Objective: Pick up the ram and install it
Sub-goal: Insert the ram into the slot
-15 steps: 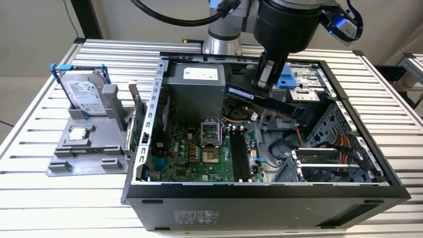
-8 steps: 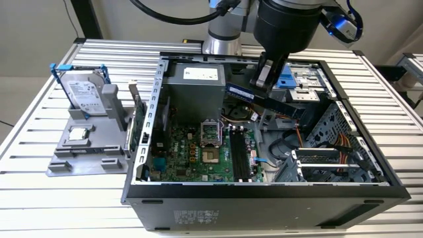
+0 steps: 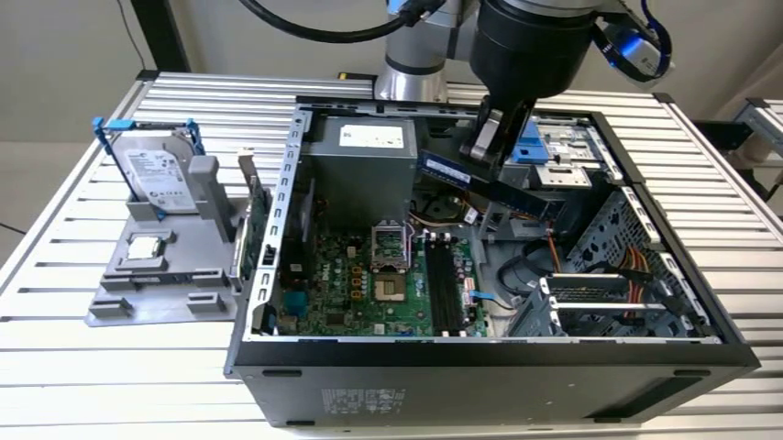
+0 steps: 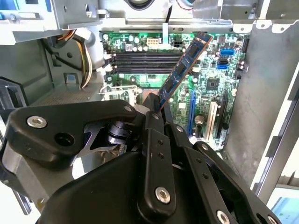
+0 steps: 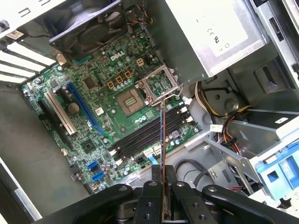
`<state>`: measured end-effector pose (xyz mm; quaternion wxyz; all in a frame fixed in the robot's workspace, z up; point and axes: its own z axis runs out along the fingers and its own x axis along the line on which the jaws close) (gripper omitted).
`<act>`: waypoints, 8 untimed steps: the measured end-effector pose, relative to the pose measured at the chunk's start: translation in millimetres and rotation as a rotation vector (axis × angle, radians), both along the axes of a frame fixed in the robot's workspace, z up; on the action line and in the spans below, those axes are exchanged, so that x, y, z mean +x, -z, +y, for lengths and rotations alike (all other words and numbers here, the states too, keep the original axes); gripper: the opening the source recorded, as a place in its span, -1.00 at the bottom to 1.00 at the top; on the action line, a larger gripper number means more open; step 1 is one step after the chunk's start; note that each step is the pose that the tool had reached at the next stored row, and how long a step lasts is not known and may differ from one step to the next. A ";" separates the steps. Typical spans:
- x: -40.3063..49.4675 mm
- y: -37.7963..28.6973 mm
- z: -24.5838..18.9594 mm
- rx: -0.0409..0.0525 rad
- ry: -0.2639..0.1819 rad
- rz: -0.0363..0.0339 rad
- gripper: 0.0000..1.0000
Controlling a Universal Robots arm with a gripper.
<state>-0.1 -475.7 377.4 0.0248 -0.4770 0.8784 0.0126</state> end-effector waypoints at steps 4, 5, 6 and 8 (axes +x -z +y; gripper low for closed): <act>0.0 0.0 0.0 0.0000 0.017 0.0000 -1.00; 0.0 0.0 0.0 0.0000 0.023 0.0000 -1.00; 0.0 0.0 0.0 0.0000 0.032 0.0000 -1.00; 0.0 0.0 0.0 0.0000 0.051 0.0000 -1.00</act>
